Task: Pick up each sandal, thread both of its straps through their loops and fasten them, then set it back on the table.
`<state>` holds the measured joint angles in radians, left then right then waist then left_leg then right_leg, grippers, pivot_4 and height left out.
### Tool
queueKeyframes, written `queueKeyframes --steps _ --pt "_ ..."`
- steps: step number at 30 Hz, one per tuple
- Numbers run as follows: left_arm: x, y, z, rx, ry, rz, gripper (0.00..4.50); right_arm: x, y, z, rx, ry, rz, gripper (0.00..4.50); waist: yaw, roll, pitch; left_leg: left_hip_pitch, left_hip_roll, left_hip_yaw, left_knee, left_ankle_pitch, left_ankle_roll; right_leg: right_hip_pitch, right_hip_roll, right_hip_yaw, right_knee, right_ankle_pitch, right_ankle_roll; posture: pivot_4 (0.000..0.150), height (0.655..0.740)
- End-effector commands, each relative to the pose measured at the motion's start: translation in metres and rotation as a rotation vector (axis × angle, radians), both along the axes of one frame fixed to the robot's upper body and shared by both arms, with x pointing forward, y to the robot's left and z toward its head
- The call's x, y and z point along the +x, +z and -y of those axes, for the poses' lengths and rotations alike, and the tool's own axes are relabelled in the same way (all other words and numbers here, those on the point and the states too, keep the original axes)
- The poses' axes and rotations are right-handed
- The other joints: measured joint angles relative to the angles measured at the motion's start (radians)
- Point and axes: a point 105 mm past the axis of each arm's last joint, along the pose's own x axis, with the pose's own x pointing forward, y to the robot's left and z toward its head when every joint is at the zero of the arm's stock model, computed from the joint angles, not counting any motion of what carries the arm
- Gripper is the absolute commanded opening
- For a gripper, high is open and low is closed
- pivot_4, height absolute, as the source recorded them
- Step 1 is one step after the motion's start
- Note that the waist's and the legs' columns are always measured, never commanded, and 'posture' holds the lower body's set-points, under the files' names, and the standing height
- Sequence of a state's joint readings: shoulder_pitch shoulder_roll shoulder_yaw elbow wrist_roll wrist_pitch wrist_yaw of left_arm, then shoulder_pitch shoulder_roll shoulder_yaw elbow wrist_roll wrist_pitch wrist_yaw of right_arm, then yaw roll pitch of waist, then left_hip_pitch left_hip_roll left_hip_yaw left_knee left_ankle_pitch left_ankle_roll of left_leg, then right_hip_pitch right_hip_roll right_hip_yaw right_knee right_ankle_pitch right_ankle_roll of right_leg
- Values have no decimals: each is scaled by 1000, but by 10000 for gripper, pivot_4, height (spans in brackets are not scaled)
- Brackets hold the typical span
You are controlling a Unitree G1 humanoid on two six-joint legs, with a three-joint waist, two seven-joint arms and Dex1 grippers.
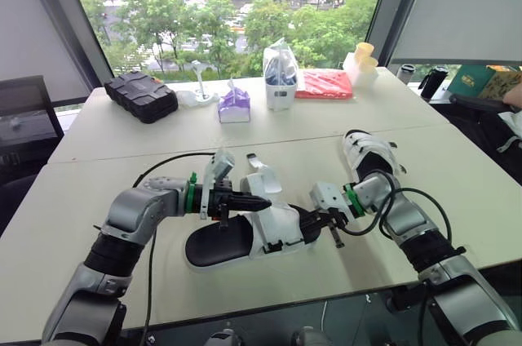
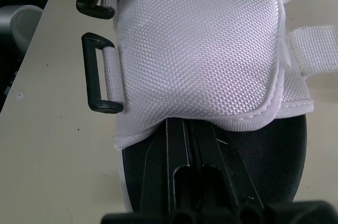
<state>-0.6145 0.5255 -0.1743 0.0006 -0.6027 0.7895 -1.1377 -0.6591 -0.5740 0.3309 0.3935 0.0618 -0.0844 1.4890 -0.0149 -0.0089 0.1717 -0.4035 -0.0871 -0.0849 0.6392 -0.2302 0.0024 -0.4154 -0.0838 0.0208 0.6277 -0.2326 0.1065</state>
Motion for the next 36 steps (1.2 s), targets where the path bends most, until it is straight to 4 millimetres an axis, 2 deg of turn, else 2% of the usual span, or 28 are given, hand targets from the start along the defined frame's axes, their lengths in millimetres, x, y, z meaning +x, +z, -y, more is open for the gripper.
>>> queueKeyframes --steps 1,5,15,25,31,36 --pt "1 8 0 -2 -16 43 1000 -5 -13 -2 -44 14 -32 0 0 0 0 0 0 0 0 0 0 0 0 0 0 0 0 1500 7400" --pt "0 15 -2 -1 -31 65 1000 -4 -13 -4 -46 19 -32 0 -1 0 0 0 0 0 0 0 0 0 0 0 0 0 0 1500 7400" --pt "-1 17 -8 74 -93 122 1000 -4 -13 -7 -46 28 -25 0 -3 0 0 0 0 1 -3 1 -1 -2 1 0 0 0 0 1500 7400" --pt "-2 9 0 153 -152 206 1000 -4 -12 -6 -42 19 -21 0 -4 0 0 0 0 1 -4 1 -1 -3 1 1 0 0 0 1500 7400" --pt "3 11 4 160 -146 272 1000 -4 -13 -5 -41 14 -21 0 -3 0 0 0 0 1 -4 1 -1 -3 1 1 0 0 0 1500 7400" --pt "-5 14 10 155 -195 301 1000 -4 -13 -4 -42 8 -20 0 -3 0 0 0 0 1 -4 1 -1 -3 1 1 0 0 0 1500 7400"
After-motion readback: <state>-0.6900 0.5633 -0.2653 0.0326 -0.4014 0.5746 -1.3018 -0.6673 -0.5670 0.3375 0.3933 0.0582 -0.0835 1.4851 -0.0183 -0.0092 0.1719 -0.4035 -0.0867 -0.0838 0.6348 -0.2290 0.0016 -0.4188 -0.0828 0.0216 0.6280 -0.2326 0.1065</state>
